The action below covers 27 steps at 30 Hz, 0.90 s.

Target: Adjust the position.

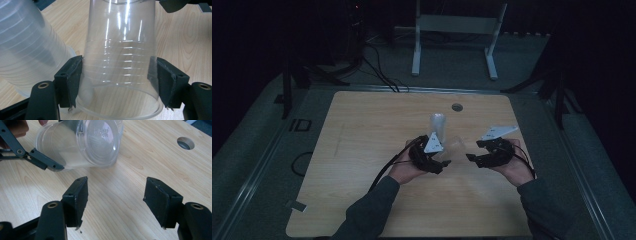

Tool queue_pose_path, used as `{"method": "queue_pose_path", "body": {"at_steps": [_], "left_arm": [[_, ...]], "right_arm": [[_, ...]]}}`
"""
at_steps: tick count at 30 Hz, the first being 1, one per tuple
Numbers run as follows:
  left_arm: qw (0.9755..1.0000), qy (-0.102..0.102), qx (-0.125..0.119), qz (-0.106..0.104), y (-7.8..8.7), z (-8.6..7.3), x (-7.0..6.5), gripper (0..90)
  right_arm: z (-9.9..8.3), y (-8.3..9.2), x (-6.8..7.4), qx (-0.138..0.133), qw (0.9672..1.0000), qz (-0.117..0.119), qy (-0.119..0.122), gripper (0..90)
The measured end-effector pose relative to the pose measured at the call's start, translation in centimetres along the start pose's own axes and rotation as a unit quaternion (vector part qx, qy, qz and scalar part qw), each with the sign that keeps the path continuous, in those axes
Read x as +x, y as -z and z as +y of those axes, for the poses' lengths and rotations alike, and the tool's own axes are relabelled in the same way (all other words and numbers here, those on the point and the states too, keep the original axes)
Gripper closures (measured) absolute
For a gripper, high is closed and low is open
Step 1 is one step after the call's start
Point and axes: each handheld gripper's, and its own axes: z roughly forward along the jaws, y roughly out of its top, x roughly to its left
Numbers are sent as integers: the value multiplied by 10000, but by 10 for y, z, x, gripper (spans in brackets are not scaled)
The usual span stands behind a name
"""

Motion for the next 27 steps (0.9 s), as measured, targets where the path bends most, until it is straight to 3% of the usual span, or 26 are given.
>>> {"method": "queue_pose_path", "body": {"at_steps": [12, 27], "left_arm": [[9999, -81, 87, 1, 1, -1, 1, 293], [9995, -222, 224, -20, 1, -3, 1, 293]], "right_arm": [[8, -1, 3, 308, 9989, 45, 338, 355], [18, -4, 5, 737, 9942, 127, 774, 361]]}}
